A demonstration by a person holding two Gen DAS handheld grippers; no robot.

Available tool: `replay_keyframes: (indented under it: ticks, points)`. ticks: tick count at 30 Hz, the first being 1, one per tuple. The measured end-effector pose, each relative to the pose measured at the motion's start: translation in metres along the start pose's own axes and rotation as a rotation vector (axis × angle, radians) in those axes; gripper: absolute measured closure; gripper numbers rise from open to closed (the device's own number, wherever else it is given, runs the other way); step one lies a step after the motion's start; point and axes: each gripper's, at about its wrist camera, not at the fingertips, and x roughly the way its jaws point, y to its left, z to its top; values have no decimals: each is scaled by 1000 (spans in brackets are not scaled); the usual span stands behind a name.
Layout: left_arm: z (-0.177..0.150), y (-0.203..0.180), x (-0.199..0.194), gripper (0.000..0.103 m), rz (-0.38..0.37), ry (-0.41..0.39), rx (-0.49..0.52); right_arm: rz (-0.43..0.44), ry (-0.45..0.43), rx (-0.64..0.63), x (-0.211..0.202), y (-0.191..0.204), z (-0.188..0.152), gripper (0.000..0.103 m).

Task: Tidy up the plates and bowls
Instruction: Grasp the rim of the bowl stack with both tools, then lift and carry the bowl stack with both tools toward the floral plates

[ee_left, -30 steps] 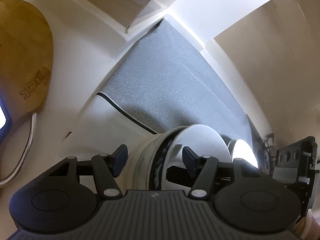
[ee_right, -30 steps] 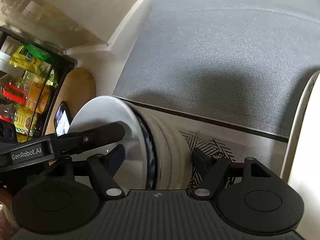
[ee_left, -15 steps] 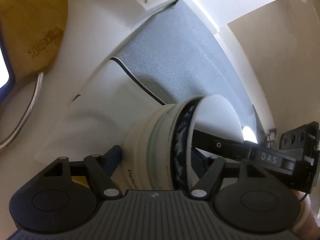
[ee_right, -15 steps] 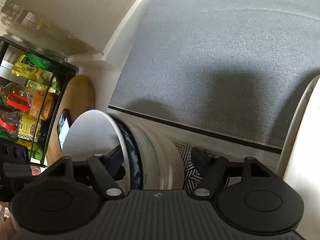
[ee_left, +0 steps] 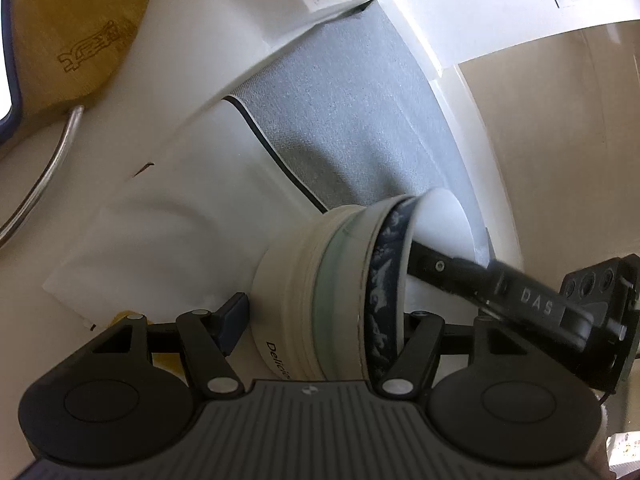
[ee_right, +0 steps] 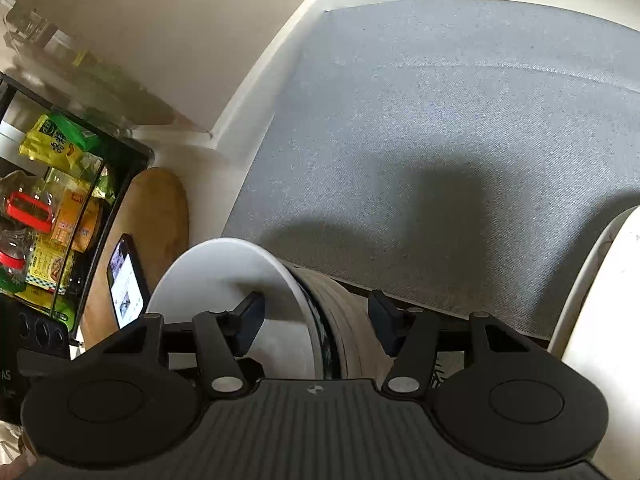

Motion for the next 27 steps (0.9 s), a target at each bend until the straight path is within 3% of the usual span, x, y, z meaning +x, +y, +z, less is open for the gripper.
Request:
replay_keyframes:
  ticks: [2, 6, 9, 11, 27]
  points:
    - [2, -2, 1, 35, 15, 4, 13, -22, 24, -25, 0, 2, -1, 42]
    - [2, -4, 0, 35, 33, 22, 58, -35, 100, -1, -1, -6, -8, 32]
    - [4, -7, 2, 35, 37, 26, 68, 12, 107, 68, 2, -18, -9, 33]
    - [4, -6, 3, 35, 22, 28, 58, 48, 105, 109, 4, -25, -11, 33]
    - [10, -28, 19, 34, -15, 18, 89, -38, 49, 111, -13, -21, 1, 35]
